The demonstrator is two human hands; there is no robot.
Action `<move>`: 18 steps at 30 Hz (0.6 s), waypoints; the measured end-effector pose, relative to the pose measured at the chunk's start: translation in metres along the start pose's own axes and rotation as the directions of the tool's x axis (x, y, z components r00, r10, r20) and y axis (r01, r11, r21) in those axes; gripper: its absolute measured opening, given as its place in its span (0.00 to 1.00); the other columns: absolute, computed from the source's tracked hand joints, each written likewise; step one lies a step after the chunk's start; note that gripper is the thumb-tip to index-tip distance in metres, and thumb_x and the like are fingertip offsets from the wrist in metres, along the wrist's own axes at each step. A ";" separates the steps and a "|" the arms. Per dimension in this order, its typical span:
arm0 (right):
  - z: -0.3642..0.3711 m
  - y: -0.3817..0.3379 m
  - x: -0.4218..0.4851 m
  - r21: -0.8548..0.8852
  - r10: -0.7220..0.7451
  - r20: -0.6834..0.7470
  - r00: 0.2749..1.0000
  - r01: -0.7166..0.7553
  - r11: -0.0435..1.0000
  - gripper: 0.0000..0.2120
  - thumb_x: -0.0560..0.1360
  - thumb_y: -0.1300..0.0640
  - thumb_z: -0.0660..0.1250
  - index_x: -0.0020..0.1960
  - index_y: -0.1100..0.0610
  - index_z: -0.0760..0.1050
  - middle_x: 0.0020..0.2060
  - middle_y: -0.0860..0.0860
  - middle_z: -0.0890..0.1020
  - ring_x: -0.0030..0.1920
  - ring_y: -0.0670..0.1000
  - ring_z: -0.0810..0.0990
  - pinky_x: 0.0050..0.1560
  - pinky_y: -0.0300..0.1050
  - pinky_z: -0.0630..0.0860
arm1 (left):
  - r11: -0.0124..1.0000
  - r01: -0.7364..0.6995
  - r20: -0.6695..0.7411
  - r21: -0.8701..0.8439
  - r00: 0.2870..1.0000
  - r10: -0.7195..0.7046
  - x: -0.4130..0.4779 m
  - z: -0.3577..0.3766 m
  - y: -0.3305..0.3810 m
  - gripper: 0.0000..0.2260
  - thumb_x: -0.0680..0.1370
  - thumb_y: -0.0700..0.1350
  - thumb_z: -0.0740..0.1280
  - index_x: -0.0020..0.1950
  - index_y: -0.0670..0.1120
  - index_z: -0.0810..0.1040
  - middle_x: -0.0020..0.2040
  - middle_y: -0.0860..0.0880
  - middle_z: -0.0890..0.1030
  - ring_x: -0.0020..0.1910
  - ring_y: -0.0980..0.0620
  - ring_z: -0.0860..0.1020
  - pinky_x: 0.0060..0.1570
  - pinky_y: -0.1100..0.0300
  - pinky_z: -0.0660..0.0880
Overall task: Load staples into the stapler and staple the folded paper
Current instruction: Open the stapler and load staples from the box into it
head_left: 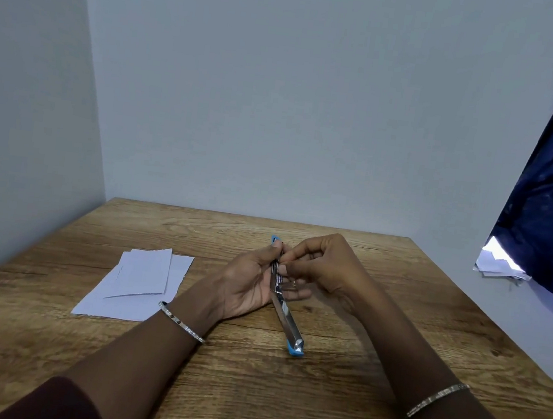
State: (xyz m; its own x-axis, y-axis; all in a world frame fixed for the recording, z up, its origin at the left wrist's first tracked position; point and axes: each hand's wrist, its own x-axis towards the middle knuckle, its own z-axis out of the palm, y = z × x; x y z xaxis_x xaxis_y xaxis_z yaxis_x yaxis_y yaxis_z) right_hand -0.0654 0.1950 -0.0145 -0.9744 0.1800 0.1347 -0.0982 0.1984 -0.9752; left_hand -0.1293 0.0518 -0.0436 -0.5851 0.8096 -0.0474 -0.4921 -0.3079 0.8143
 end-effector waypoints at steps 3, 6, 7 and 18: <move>0.003 0.001 0.001 0.013 0.037 -0.044 0.998 -0.037 0.999 0.06 0.67 0.74 0.76 0.40 0.67 0.82 0.27 0.56 0.82 0.23 0.47 0.77 0.25 0.38 0.75 | 0.999 0.042 0.045 -0.024 0.998 -0.041 -0.001 0.003 -0.002 0.25 0.86 0.55 0.49 0.70 0.40 0.74 0.62 0.39 0.81 0.58 0.41 0.78 0.63 0.38 0.74; 0.006 0.002 0.003 0.068 0.078 -0.101 0.992 -0.071 0.995 0.06 0.67 0.73 0.76 0.41 0.68 0.80 0.31 0.62 0.81 0.24 0.49 0.76 0.23 0.38 0.73 | 0.997 0.064 0.067 -0.050 0.996 -0.061 0.000 0.003 -0.002 0.30 0.84 0.61 0.47 0.75 0.42 0.69 0.62 0.36 0.71 0.59 0.41 0.72 0.68 0.37 0.67; 0.007 0.002 0.003 0.089 0.086 -0.118 0.989 -0.076 0.993 0.07 0.67 0.73 0.76 0.41 0.66 0.80 0.31 0.62 0.81 0.24 0.50 0.76 0.23 0.39 0.73 | 0.996 0.067 0.061 -0.055 0.996 -0.064 0.001 0.002 -0.001 0.31 0.84 0.62 0.47 0.75 0.42 0.70 0.57 0.37 0.73 0.56 0.42 0.74 0.67 0.37 0.67; 0.015 0.007 0.005 -0.140 -0.121 -0.316 0.941 0.079 0.987 0.06 0.64 0.60 0.75 0.39 0.55 0.81 0.31 0.59 0.84 0.28 0.58 0.85 0.30 0.53 0.83 | 0.989 0.074 0.035 -0.127 0.997 -0.070 0.004 -0.001 -0.003 0.21 0.86 0.48 0.52 0.70 0.36 0.74 0.72 0.35 0.73 0.76 0.38 0.67 0.64 0.39 0.75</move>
State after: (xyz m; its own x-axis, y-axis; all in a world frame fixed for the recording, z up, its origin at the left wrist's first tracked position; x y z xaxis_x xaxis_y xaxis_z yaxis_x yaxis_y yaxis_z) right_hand -0.0738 0.1828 -0.0234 -0.8411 0.4501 0.3000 -0.1459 0.3453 -0.9271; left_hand -0.1310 0.0555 -0.0468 -0.5265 0.8460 -0.0845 -0.6118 -0.3079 0.7287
